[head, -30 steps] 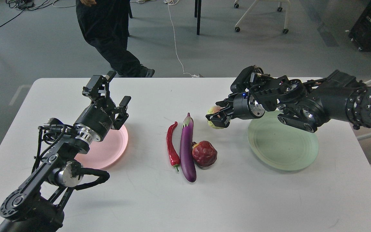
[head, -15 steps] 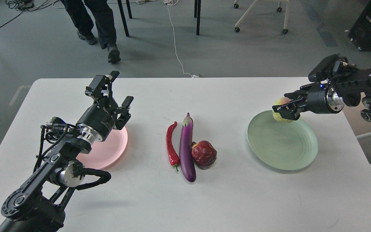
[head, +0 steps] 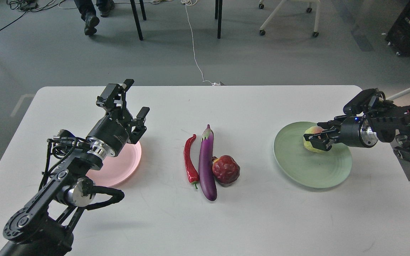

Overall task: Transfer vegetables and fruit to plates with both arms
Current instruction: 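Place the green-yellow fruit on the green plate, open right gripper, then reach the right gripper to the red apple and grasp it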

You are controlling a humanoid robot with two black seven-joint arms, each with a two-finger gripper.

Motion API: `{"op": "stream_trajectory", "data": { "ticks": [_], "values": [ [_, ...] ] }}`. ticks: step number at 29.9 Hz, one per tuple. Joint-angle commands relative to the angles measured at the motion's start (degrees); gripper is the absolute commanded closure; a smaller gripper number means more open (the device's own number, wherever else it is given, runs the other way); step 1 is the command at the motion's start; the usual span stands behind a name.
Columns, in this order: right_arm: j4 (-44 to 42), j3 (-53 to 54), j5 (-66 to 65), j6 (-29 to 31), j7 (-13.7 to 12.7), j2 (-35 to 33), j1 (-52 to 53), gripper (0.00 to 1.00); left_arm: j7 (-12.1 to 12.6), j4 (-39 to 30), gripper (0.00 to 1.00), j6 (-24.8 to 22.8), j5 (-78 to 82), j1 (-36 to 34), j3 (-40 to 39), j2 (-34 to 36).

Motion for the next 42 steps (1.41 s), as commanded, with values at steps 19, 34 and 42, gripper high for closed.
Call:
{"op": "stream_trajectory", "data": {
  "ticks": [19,34,42],
  "values": [
    [27.52,-4.36,7.76,2.2,0.0,8.81,19.78,0.04,0.08,-0.08,0.02,0.01,0.08,0.44,0.0,0.28],
    [16.8,-9.11,10.74,1.85,0.0,24.83,14.25,0.08,0.0,-0.08,0.02,0.01,-0.01,0.52,0.0,0.54],
    [16.89,-11.84,10.74,1.85,0.0,25.0,14.34,0.56,0.0,0.01,0.02,0.01,0.08,0.52,0.0,0.45]
  ]
}}
